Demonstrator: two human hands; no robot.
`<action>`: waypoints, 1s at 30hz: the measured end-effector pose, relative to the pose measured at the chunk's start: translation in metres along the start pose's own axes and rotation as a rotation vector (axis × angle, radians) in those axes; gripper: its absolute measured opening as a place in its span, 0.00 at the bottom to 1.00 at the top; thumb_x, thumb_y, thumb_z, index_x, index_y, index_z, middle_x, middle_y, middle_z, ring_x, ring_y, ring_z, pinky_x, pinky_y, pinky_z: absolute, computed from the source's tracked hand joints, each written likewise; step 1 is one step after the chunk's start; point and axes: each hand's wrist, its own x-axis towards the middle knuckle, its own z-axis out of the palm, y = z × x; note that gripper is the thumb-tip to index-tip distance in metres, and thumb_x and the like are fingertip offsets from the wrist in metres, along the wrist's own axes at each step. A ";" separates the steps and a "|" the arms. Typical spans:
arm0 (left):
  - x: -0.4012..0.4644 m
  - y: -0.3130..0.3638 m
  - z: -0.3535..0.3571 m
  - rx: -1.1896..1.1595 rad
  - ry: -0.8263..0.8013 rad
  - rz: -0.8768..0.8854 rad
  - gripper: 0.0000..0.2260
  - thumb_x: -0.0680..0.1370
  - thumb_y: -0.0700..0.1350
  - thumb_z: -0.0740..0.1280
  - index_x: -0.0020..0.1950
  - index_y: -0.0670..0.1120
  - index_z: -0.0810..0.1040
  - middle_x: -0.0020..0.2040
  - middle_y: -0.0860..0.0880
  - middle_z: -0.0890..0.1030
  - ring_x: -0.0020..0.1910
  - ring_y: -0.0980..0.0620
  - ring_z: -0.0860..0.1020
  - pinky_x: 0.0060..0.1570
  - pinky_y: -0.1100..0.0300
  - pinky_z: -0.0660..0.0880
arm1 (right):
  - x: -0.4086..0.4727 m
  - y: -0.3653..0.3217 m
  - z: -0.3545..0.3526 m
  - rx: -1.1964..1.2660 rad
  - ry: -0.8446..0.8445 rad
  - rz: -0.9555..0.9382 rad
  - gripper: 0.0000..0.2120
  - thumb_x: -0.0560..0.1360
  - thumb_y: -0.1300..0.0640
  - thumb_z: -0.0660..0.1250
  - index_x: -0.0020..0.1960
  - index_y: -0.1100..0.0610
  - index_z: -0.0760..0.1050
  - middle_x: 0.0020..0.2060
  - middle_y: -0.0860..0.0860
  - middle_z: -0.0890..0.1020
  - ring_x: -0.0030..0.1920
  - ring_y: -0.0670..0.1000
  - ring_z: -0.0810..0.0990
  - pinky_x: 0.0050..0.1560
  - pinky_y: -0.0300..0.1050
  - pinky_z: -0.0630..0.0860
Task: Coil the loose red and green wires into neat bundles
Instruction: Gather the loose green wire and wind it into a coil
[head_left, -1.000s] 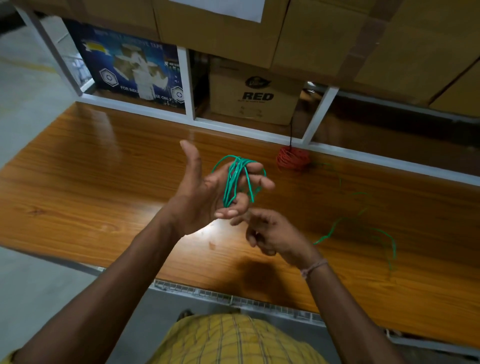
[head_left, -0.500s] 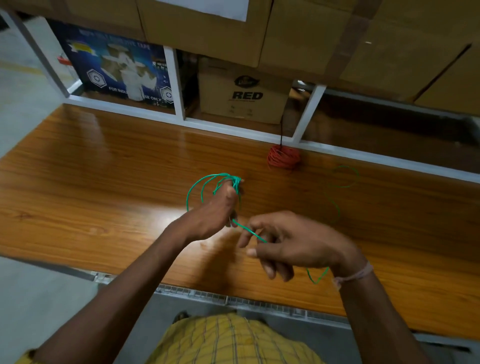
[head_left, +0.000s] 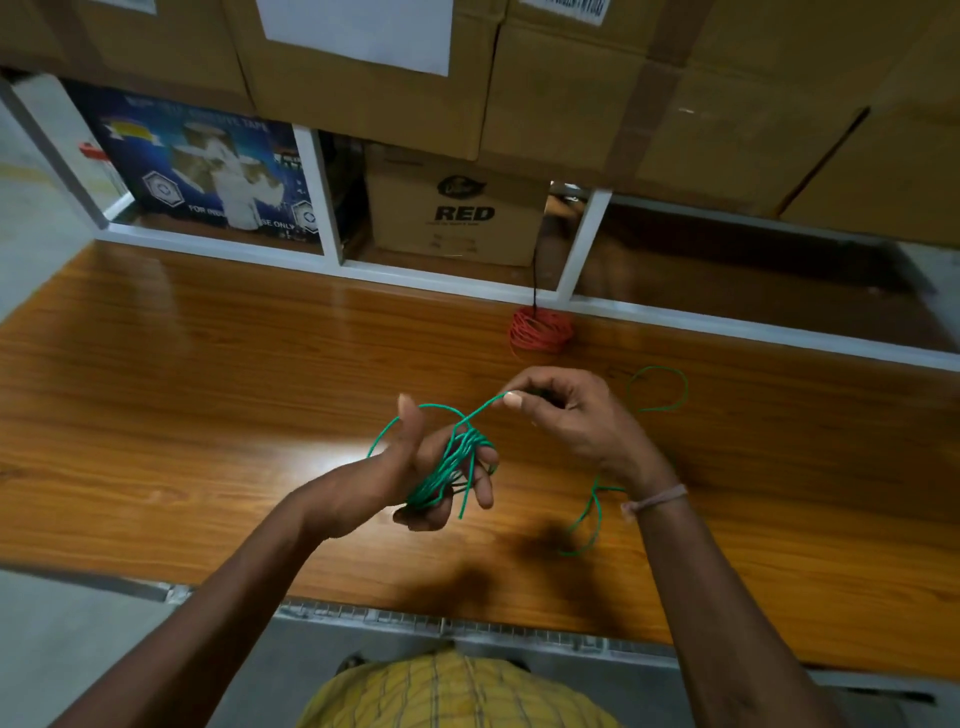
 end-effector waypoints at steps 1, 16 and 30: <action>0.001 0.003 0.000 -0.077 -0.030 0.032 0.58 0.67 0.86 0.43 0.73 0.39 0.68 0.52 0.30 0.77 0.31 0.47 0.65 0.32 0.56 0.62 | 0.002 0.007 0.004 0.008 0.033 0.008 0.06 0.82 0.56 0.71 0.53 0.55 0.86 0.44 0.48 0.87 0.44 0.48 0.83 0.45 0.46 0.77; 0.047 0.029 0.003 -0.496 0.215 0.249 0.55 0.69 0.78 0.34 0.83 0.45 0.61 0.81 0.43 0.71 0.57 0.38 0.85 0.54 0.47 0.81 | -0.013 0.046 0.067 -0.521 -0.020 0.010 0.19 0.84 0.41 0.56 0.66 0.46 0.79 0.54 0.61 0.87 0.53 0.66 0.84 0.47 0.57 0.79; 0.093 -0.013 0.010 0.431 0.661 -0.006 0.57 0.64 0.87 0.36 0.76 0.50 0.67 0.73 0.39 0.76 0.70 0.41 0.79 0.72 0.43 0.72 | -0.023 0.038 -0.008 -0.295 -0.239 -0.088 0.08 0.78 0.54 0.73 0.41 0.46 0.79 0.27 0.45 0.74 0.28 0.42 0.70 0.33 0.40 0.64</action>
